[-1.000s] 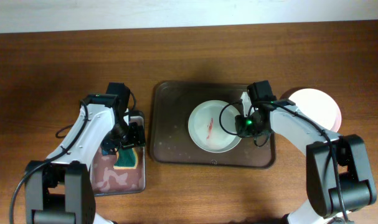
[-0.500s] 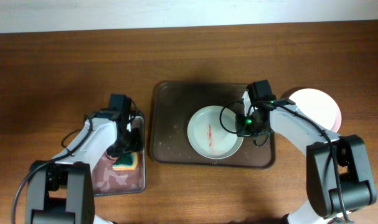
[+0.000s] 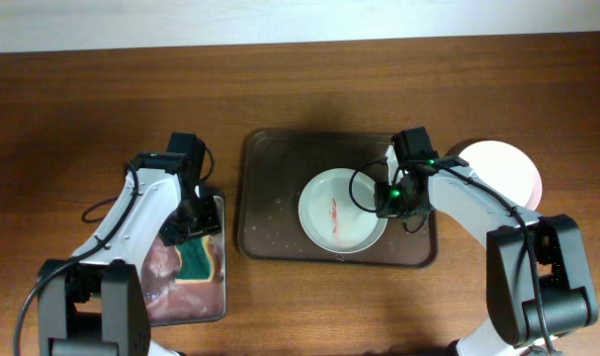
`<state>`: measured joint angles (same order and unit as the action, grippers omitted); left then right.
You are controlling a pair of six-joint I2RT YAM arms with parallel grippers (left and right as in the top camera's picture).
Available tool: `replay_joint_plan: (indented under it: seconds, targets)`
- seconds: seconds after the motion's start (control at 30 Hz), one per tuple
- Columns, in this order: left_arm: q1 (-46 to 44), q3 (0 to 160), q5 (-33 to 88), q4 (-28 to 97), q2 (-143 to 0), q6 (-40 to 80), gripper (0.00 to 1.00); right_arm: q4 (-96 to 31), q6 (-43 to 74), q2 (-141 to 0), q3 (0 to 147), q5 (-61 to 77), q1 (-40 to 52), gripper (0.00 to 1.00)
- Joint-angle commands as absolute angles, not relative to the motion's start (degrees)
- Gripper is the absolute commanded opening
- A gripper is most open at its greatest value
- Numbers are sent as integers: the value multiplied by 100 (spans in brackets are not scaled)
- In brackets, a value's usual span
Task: Clean dirty plates on tray and stack at the side
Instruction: 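Bring the sponge from the metal tray to the plate with left gripper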
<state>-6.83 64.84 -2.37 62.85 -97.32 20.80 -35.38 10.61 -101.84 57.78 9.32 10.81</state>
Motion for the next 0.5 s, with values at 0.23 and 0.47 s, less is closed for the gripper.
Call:
replay_joint_plan:
  seconds: [0.23, 0.47]
  targets:
    - [-685, 4604, 49, 4407, -9780, 2443, 8, -3662, 1107, -10313, 5680, 493, 1074, 4]
    - [-687, 6206, 16, 5516, -9773, 2025, 0, -3653, 1103, -10313, 5734, 399, 1074, 4]
